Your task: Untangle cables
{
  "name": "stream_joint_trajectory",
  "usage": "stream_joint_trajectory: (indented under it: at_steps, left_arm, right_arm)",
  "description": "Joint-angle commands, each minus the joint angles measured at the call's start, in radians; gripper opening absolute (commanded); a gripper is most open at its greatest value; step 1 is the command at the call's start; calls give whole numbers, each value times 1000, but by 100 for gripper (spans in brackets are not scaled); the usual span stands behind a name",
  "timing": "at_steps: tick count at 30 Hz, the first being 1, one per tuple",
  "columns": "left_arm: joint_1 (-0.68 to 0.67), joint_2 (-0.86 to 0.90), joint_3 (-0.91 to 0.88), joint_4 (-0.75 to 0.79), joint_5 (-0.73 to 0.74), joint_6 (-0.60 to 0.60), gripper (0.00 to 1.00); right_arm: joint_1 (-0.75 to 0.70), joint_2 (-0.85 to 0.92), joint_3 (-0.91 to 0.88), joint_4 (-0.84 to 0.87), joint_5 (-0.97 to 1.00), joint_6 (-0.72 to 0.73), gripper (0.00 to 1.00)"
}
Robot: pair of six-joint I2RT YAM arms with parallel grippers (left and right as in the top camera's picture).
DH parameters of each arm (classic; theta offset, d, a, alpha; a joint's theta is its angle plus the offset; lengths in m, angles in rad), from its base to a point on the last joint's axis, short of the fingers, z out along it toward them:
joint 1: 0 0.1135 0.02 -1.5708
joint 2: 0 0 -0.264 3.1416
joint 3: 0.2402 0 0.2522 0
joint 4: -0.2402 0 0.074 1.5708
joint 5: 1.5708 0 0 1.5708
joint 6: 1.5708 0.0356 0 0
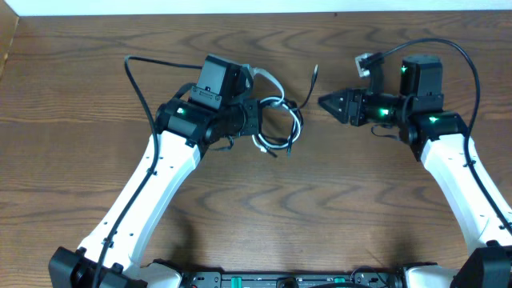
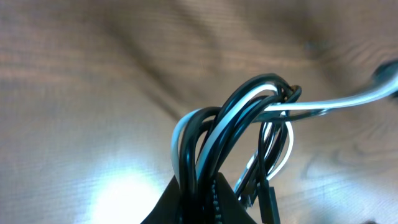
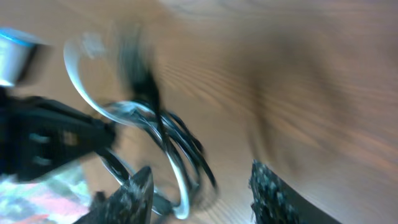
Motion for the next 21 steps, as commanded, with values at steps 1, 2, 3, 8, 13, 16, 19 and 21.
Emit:
stream_joint_trajectory:
  at_steps: [1,2,3,8,13,16,19,21]
  left_arm:
    - [-1,24,-4,-51,15,13,7]
    - [-1,28,-8,-64,14,16,7]
    - [-1,29,-9,-74,15,23,7]
    - [0,32,-9,-121,14,58,8]
    - [-1,32,-10,-142,11,58,7]
    - [-1,32,-10,-153,11,58,7]
    - [-1,32,-10,-159,11,58,7]
    - [0,32,-10,-163,11,58,7]
  right_arm:
    - [21,1,17,60,-182,78,48]
    - [28,1,17,74,-185,92,52]
    - [35,1,17,80,-183,93,57]
    - [115,6,17,-2,68,122,77]
    - [212,42,17,37,131,135,79]
    - [271,89,17,83,294,254,72]
    - [295,123,17,106,378,304,67]
    - [305,148,17,129,390,303,66]
